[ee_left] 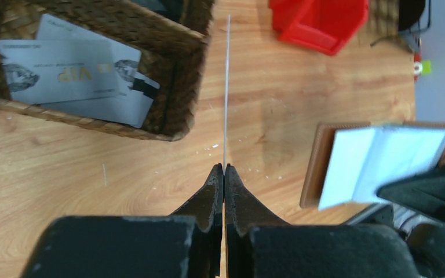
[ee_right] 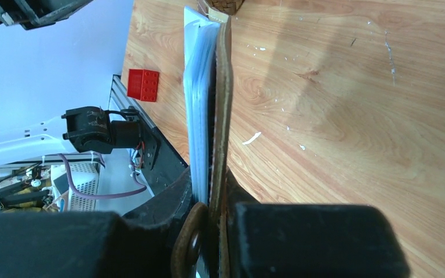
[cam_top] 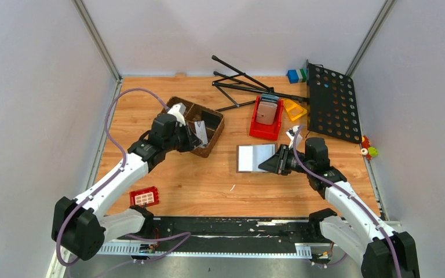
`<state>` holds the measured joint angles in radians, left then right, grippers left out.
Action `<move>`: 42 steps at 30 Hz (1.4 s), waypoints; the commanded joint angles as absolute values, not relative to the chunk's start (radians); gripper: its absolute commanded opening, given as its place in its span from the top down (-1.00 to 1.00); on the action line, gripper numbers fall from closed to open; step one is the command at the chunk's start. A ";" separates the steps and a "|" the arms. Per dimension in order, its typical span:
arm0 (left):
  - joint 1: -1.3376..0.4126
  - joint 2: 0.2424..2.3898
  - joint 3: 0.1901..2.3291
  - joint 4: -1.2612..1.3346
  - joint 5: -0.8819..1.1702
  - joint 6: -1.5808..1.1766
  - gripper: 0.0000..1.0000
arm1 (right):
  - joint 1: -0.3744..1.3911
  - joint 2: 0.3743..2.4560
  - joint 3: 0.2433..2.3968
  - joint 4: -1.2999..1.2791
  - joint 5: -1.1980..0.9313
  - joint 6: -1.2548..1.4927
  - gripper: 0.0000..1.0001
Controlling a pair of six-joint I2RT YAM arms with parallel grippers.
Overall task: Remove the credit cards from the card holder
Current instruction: Place the credit card in the storage box.
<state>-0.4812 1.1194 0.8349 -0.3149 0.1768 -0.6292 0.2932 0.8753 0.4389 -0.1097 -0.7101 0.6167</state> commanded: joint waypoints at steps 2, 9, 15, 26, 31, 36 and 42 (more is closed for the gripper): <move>-0.468 1.094 0.745 -0.145 0.012 -0.907 1.00 | 0.290 0.865 0.480 -0.087 -0.716 0.583 1.00; -0.468 1.151 0.689 -0.055 -0.147 -1.202 1.00 | 0.290 0.860 0.482 -0.074 -0.733 0.585 1.00; -0.468 1.200 0.714 -0.044 -0.191 -1.284 1.00 | 0.290 0.862 0.482 -0.074 -0.740 0.582 1.00; -0.468 1.251 0.724 -0.033 -0.206 -1.308 0.79 | 0.289 0.870 0.486 -0.070 -0.738 0.582 1.00; -0.467 1.240 0.718 -0.032 -0.197 -1.286 0.46 | 0.290 0.870 0.492 -0.078 -0.736 0.579 1.00; -0.468 1.181 0.729 -0.062 -0.191 -1.198 0.04 | 0.290 0.871 0.512 -0.097 -0.726 0.566 1.00; -0.467 1.086 0.760 -0.171 -0.160 -1.058 -0.59 | 0.290 0.889 0.538 -0.094 -0.721 0.571 1.00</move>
<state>-0.4706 1.1618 0.6998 -0.1081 -0.1642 -1.1786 0.2932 0.8806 0.4820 -0.1268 -0.7162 0.5884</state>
